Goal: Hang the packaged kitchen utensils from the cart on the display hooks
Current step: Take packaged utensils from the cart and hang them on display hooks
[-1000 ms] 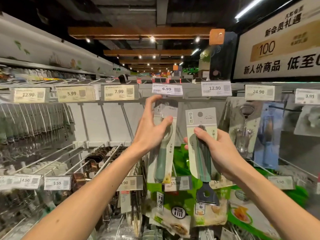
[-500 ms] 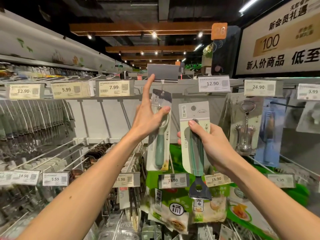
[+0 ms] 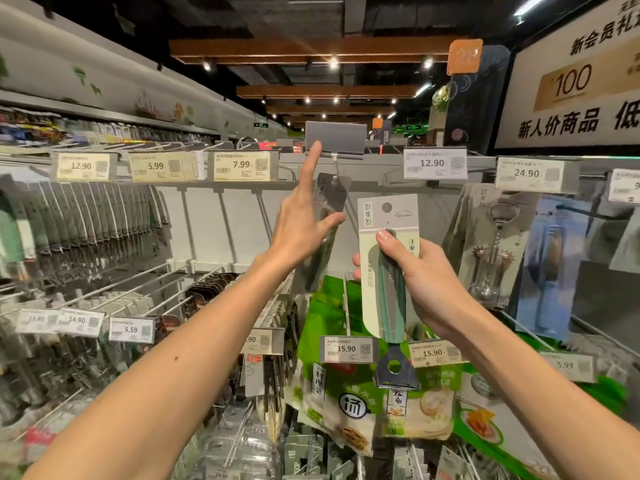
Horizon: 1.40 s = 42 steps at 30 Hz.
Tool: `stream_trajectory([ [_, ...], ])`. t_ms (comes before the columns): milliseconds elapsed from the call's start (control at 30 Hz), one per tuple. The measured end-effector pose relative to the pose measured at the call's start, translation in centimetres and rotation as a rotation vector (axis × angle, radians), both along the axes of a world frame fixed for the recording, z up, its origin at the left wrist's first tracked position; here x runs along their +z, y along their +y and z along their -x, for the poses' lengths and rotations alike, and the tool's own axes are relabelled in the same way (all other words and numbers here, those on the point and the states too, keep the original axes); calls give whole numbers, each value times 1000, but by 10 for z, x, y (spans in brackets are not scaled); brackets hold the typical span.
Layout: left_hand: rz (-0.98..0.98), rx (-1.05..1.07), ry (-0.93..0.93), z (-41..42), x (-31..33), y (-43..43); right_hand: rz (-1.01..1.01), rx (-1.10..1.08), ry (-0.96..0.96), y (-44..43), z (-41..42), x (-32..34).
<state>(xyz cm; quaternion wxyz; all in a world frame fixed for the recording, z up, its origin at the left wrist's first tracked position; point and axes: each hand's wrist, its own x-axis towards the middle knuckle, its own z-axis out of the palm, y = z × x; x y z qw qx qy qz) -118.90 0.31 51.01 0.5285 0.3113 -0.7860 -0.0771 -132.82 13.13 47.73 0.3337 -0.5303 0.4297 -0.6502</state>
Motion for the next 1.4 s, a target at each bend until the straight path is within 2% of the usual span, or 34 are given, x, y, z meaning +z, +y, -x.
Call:
stream_trajectory([
  [167, -27, 146, -155, -27, 8, 20, 2, -6, 29, 6, 3, -6],
  [267, -84, 78, -94, -49, 6, 47, 13, -37, 49, 5, -4, -14],
  [333, -200, -2, -61, -62, -1, 67, 29, -10, 54, 4, -17, -19],
  [467, -455, -77, -23, -91, -20, 95, 55, 108, 78, 1, -61, -36],
  [633, -551, -97, 105, -163, -47, 105, 25, 280, 37, -11, -148, -59],
  [733, -555, -41, 162, -227, -58, 102, 39, 334, 97, -25, -209, -72],
  [1033, -495, 112, 322, -402, -85, 52, 48, 400, 121, -85, -384, -84],
  [1200, -460, 135, 397, -436, -75, 5, 100, 302, 120, -127, -434, -67],
  [1400, -400, 98, 424, -440, -54, -53, 141, 206, 136, -182, -445, -35],
])
